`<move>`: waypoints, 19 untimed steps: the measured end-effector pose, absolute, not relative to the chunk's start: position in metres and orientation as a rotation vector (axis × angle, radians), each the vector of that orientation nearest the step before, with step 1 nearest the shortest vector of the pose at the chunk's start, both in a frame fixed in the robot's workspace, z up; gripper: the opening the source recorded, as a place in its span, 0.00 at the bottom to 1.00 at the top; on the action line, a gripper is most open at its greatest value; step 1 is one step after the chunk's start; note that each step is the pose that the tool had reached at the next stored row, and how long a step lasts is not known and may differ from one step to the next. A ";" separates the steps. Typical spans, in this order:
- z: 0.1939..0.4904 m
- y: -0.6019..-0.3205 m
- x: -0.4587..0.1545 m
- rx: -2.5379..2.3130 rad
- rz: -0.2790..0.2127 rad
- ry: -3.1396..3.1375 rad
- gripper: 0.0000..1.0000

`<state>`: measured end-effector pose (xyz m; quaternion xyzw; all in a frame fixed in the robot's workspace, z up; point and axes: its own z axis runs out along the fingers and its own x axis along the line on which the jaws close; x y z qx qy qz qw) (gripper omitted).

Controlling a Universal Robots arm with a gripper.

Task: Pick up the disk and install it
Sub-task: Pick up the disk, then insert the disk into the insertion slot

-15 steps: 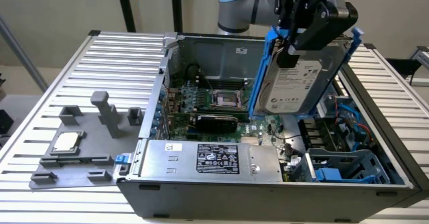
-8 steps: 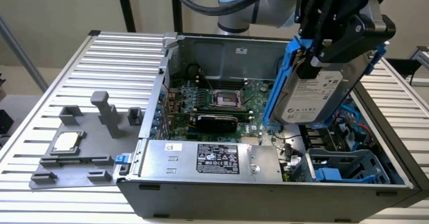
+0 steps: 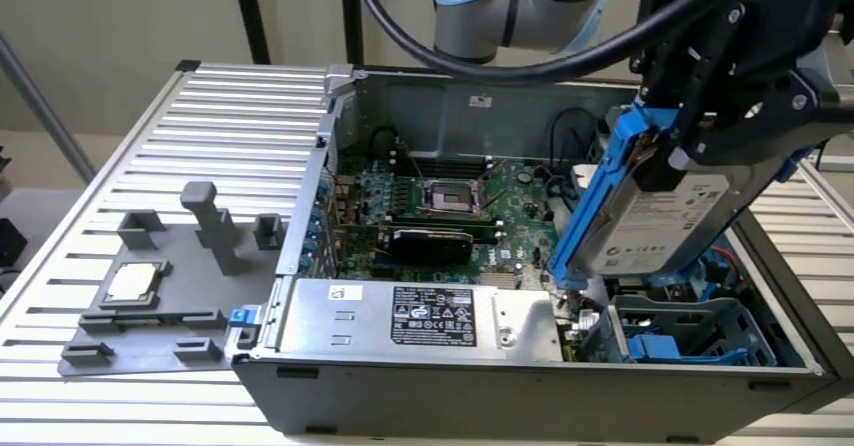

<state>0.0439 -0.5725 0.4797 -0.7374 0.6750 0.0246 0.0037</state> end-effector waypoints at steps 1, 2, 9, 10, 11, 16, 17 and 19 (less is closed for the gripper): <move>0.479 -0.576 0.046 -2.312 0.078 2.116 0.33; 0.479 -0.579 0.049 -2.312 0.079 2.116 0.33; 0.477 -0.597 0.072 -2.315 0.086 2.119 0.33; 0.477 -0.599 0.076 -2.315 0.087 2.119 0.33; 0.477 -0.600 0.079 -2.315 0.088 2.120 0.33; 0.474 -0.602 0.094 -2.315 0.089 2.121 0.33; 0.473 -0.602 0.096 -2.312 0.088 2.124 0.33; 0.472 -0.602 0.097 -2.299 0.088 2.138 0.33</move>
